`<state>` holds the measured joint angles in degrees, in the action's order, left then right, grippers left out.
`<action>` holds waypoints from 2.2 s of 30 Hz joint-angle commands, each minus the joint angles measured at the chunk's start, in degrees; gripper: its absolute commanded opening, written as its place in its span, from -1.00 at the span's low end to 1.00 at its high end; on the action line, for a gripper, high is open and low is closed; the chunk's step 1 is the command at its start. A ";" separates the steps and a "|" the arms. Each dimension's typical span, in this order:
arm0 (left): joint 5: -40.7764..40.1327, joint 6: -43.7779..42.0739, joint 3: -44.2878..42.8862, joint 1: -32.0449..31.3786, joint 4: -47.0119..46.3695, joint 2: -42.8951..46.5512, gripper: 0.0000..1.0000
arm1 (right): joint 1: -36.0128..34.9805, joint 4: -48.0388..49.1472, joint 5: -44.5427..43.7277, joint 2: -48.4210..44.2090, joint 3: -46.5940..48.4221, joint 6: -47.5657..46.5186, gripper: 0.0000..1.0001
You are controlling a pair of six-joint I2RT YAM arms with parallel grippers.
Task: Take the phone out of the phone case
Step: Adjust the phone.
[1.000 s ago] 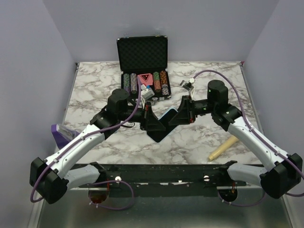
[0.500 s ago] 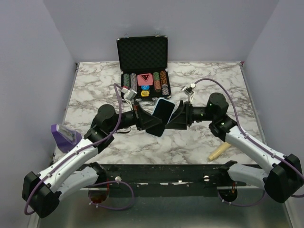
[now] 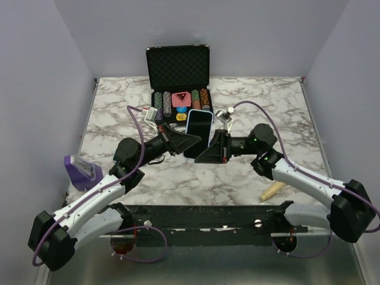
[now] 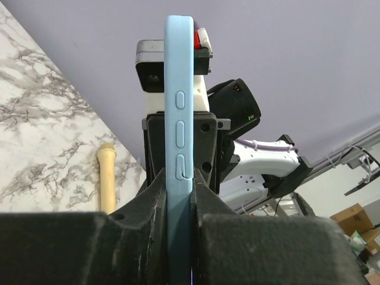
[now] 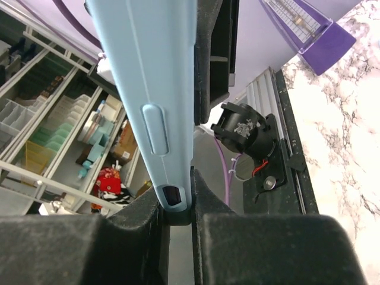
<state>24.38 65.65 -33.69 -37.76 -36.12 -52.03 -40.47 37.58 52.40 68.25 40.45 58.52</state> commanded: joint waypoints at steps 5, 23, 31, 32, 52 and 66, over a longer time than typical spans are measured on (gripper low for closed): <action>0.31 -2.70 -2.07 -0.12 4.53 3.25 -0.63 | -0.49 -8.12 -2.23 0.30 3.49 -6.21 -0.99; 13.76 -3.86 -12.98 4.36 11.25 -4.57 -0.02 | -0.58 -17.98 4.72 -1.89 6.93 -14.75 -0.99; 11.49 -4.12 -14.03 4.45 11.95 -4.49 -1.00 | -0.58 -23.95 0.17 -2.86 7.98 -17.30 -0.47; 10.61 -3.60 -13.68 4.45 11.34 -4.14 -1.00 | -0.58 -24.66 -1.67 -3.03 8.07 -17.30 -0.41; -0.83 3.08 -9.99 5.06 14.24 5.18 -1.00 | 0.56 -14.74 -13.56 -9.36 2.53 -5.00 0.73; 1.72 7.03 -9.11 8.40 9.41 3.96 -1.00 | 0.74 5.75 0.85 -6.28 -2.12 3.27 0.12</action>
<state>24.91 69.34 -42.70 -31.07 -20.67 -47.64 -39.77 36.56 47.35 61.76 39.81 59.68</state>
